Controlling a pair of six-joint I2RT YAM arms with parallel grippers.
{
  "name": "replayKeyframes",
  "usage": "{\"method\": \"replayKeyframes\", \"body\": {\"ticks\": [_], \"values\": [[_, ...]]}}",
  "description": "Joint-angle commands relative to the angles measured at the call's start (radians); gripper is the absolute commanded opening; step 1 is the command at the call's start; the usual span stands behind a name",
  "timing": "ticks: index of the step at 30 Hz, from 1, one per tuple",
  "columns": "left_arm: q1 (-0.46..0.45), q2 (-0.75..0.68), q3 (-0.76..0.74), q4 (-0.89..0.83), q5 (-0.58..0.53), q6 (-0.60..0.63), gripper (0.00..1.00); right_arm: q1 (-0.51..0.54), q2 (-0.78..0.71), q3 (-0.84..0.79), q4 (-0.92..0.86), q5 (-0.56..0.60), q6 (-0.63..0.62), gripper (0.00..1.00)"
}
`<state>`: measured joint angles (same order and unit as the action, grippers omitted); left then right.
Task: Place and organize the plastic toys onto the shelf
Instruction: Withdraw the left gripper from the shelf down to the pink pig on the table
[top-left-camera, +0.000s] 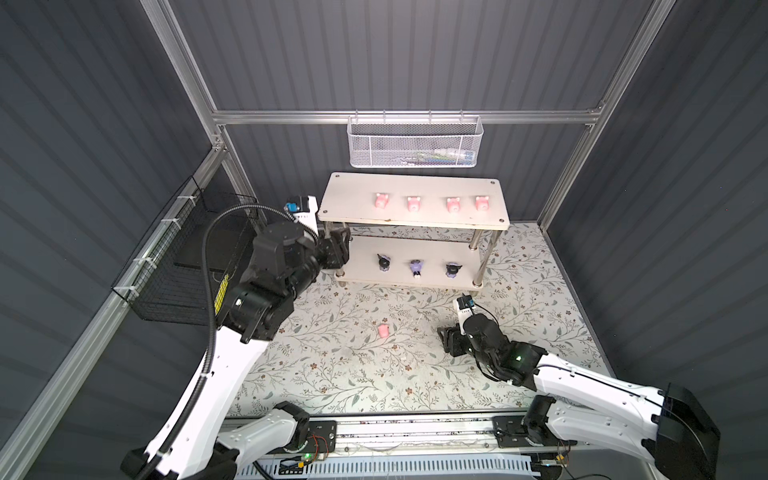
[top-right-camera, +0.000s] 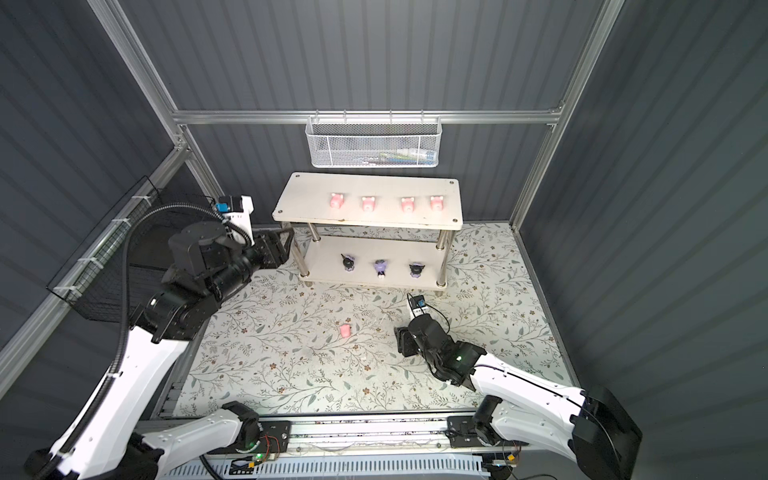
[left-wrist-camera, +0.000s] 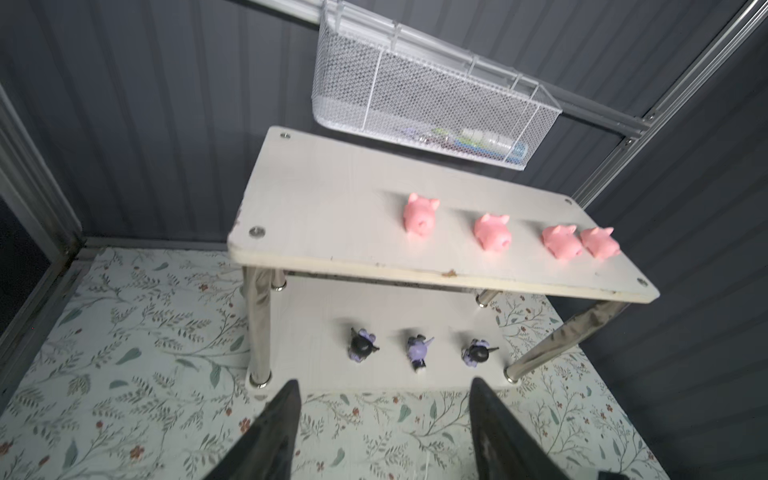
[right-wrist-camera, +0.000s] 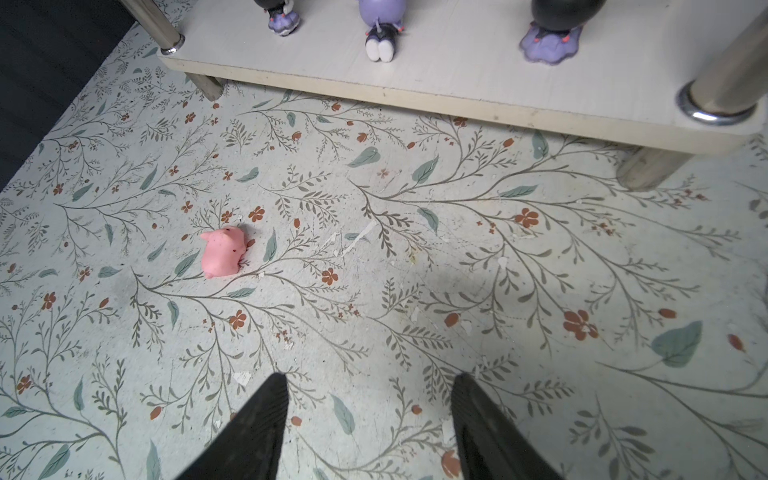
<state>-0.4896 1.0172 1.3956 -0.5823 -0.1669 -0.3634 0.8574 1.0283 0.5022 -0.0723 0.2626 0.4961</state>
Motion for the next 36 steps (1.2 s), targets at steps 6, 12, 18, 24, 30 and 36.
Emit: {"method": "replayKeyframes", "body": {"ticks": [6,12,18,24,30,36], "values": [[0.002,-0.224,-0.334,-0.029,0.012,-0.179,0.64,-0.001,0.039,0.040,-0.006,0.028,-0.033,0.65],[-0.008,-0.266,-0.648,0.151,0.082,-0.347,0.66,-0.004,0.058,0.060,-0.024,0.040,-0.043,0.66],[-0.155,-0.162,-0.781,0.288,-0.043,-0.387,0.68,-0.005,0.077,0.056,-0.026,0.040,-0.042,0.66],[-0.261,0.050,-0.808,0.418,-0.120,-0.430,0.71,-0.007,0.117,0.047,-0.011,0.038,-0.038,0.66],[-0.313,0.256,-0.774,0.493,-0.141,-0.439,0.72,-0.009,0.126,0.030,0.000,0.024,-0.035,0.66],[-0.350,0.397,-0.716,0.512,-0.161,-0.458,0.72,-0.013,0.145,0.016,0.019,0.016,-0.024,0.66]]}}
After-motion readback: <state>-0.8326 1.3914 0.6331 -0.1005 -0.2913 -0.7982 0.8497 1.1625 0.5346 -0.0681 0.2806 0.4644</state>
